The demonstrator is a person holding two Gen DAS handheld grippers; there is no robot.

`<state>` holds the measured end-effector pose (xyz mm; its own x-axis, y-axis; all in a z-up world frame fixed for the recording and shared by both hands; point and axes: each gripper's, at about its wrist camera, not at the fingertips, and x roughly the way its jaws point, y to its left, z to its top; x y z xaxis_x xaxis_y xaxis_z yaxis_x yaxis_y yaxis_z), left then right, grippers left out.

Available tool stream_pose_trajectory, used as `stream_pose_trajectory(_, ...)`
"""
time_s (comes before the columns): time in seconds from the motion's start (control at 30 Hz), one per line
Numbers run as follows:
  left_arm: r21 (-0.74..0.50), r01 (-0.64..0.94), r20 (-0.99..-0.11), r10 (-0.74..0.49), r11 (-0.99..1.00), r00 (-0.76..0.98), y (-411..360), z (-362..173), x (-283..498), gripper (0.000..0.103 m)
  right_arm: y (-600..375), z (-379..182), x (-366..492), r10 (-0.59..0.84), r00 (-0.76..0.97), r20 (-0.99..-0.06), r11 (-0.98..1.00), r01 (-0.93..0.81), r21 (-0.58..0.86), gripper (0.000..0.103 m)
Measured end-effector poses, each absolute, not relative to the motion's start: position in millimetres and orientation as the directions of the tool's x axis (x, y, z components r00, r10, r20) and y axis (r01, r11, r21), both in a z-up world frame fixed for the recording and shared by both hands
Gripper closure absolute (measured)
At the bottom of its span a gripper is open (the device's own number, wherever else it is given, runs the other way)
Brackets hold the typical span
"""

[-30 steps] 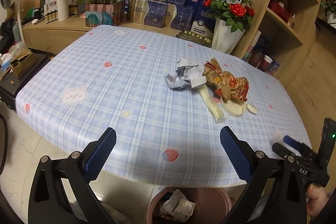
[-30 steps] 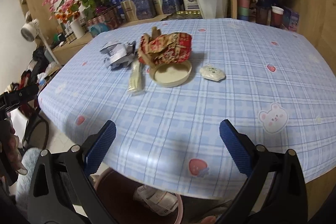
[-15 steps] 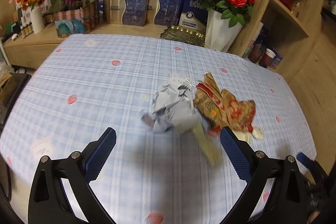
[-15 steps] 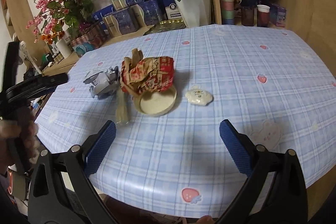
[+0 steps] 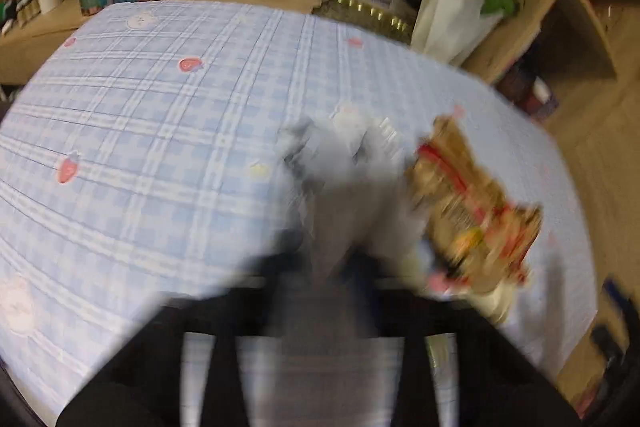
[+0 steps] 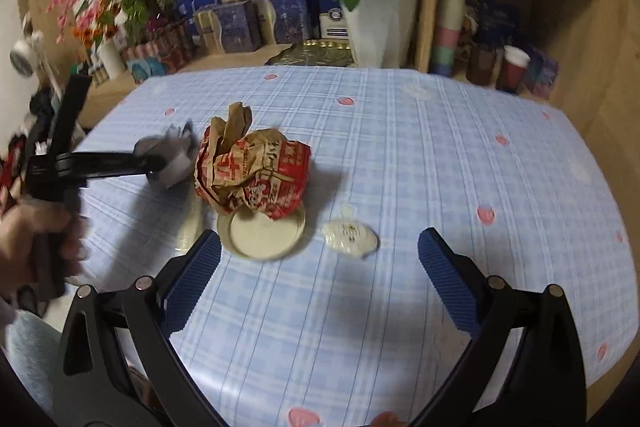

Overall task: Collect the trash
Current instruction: 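Reach the left tool to the crumpled foil and close on it, then grasp the brown paper food bag with the right tool while the left tool holds the foil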

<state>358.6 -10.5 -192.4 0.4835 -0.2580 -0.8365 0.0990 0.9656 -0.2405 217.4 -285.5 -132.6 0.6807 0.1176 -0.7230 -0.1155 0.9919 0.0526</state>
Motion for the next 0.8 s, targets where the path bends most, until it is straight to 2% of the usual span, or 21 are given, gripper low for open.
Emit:
stream_pose_trajectory(0.27,-0.292,0.142,-0.772,-0.321,0.946,0.548,26.8,-168.8,321.1,0.103,-233.1,-142.6,259.9,0.168,0.634,-0.755,0.964,-0.264,-0.007,0.006)
stream_pose_trajectory(0.47,-0.315,0.141,-0.732,-0.335,0.939,0.593,45.0,-149.2,300.9,0.103,-188.4,-156.5,299.2,0.112,0.603,-0.790,0.914,-0.375,-0.156,0.006)
stream_pose_trajectory(0.63,-0.311,0.141,-0.744,-0.333,0.940,0.579,47.6,-151.0,295.6,0.101,-170.3,-171.5,325.5,0.036,0.593,-0.805,0.868,-0.418,-0.269,0.006)
stream_pose_trajectory(0.67,-0.324,0.139,-0.751,-0.344,0.936,0.564,45.4,-153.5,295.7,0.096,-168.0,-173.4,327.1,0.032,0.589,-0.807,0.857,-0.432,-0.281,0.006)
stream_pose_trajectory(0.73,-0.365,0.149,-0.739,-0.383,0.919,0.554,42.0,-155.9,294.2,0.044,-166.4,-178.6,333.3,0.014,0.575,-0.818,0.840,-0.451,-0.302,0.006)
stream_pose_trajectory(0.77,-0.386,0.161,-0.721,-0.406,0.908,0.561,40.0,-155.8,292.0,0.038,-166.6,-180.7,335.8,0.011,0.563,-0.827,0.837,-0.458,-0.300,0.006)
stream_pose_trajectory(0.8,-0.389,0.168,-0.717,-0.412,0.906,0.563,37.2,-155.7,291.3,0.037,-166.9,-182.9,338.2,0.014,0.549,-0.836,0.835,-0.467,-0.292,0.006)
